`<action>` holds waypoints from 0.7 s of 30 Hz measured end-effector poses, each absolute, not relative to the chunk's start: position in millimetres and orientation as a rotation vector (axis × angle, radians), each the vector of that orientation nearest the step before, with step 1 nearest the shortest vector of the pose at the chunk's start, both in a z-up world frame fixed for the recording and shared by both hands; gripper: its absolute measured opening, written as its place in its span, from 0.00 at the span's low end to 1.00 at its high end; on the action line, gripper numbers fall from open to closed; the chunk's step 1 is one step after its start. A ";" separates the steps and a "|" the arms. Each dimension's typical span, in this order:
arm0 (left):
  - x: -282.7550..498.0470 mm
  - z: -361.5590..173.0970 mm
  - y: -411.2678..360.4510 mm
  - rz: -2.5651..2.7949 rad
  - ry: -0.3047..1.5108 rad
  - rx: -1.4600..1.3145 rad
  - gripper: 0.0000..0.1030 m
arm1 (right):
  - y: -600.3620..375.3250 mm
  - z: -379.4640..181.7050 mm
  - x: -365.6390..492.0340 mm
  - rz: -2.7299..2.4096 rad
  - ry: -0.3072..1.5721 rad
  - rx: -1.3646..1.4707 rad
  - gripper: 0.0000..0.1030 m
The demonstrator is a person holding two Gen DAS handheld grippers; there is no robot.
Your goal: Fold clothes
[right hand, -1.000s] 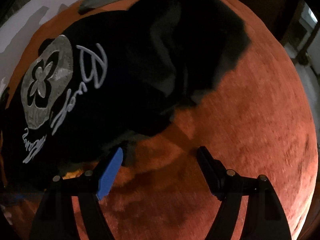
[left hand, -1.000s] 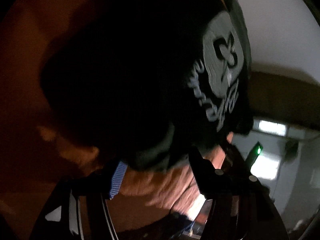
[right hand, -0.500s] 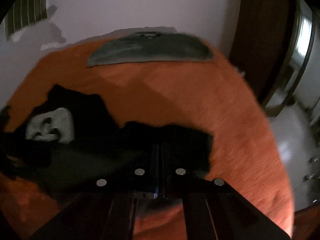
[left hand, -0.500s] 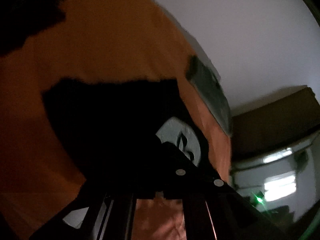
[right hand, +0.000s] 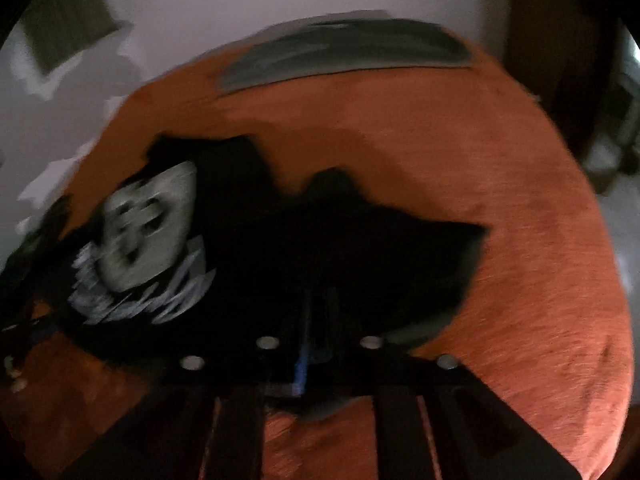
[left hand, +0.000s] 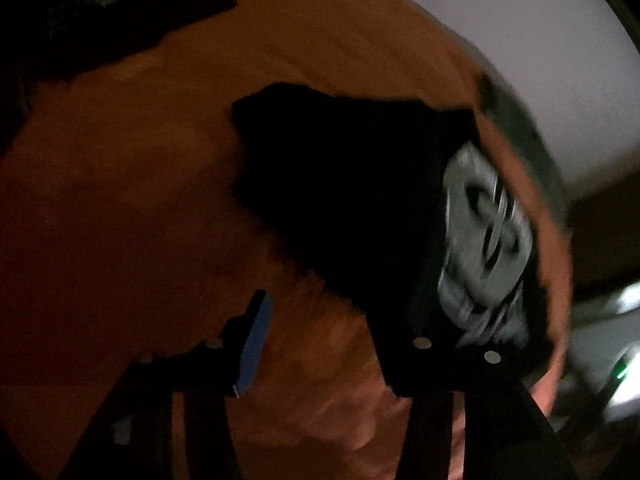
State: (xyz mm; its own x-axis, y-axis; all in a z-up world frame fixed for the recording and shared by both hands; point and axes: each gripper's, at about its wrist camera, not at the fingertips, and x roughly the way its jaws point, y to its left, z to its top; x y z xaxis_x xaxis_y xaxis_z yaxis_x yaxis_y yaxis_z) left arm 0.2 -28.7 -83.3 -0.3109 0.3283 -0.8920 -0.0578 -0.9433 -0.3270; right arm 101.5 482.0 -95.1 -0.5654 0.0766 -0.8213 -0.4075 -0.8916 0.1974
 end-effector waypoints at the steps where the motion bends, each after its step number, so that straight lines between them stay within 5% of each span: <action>1: 8.0 -86.9 -21.2 2.315 -0.275 -1.676 0.50 | 467.7 -96.3 102.6 2.559 0.528 -1.311 0.29; 3: 18.8 -96.3 -3.3 2.222 -0.172 -1.686 0.50 | 440.7 -100.4 102.7 2.651 0.471 -1.379 0.43; 7: 16.4 -94.8 20.9 2.213 -0.175 -1.606 0.50 | 382.5 -120.5 93.5 2.757 0.244 -1.619 0.45; 14: -22.1 -113.7 50.5 2.150 -0.298 -1.623 0.61 | 326.4 -140.7 78.8 2.670 -0.565 -1.674 0.51; 16: -26.3 -115.7 43.2 2.160 -0.353 -1.633 0.43 | 315.9 -145.4 78.9 2.652 -0.759 -1.642 0.50; 17: -28.9 -113.6 42.4 2.164 -0.357 -1.634 0.12 | 313.7 -143.4 79.9 2.640 -0.820 -1.610 0.43; 18: -29.8 -109.3 43.6 2.172 -0.336 -1.627 0.07 | 311.6 -141.4 81.0 2.627 -0.879 -1.578 0.07; 21: -18.8 -73.0 47.7 2.249 -0.244 -1.476 0.06 | 313.3 -121.6 83.9 2.646 -0.872 -1.513 0.03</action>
State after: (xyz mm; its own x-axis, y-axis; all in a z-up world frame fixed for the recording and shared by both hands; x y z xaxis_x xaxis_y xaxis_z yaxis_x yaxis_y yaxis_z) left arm -18.8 47.7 -73.0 -0.3362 0.4491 -0.8278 -0.2610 -0.8890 -0.3763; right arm 83.9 313.3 -121.6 -0.5440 0.2380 -0.8046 0.2868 -0.8484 -0.4449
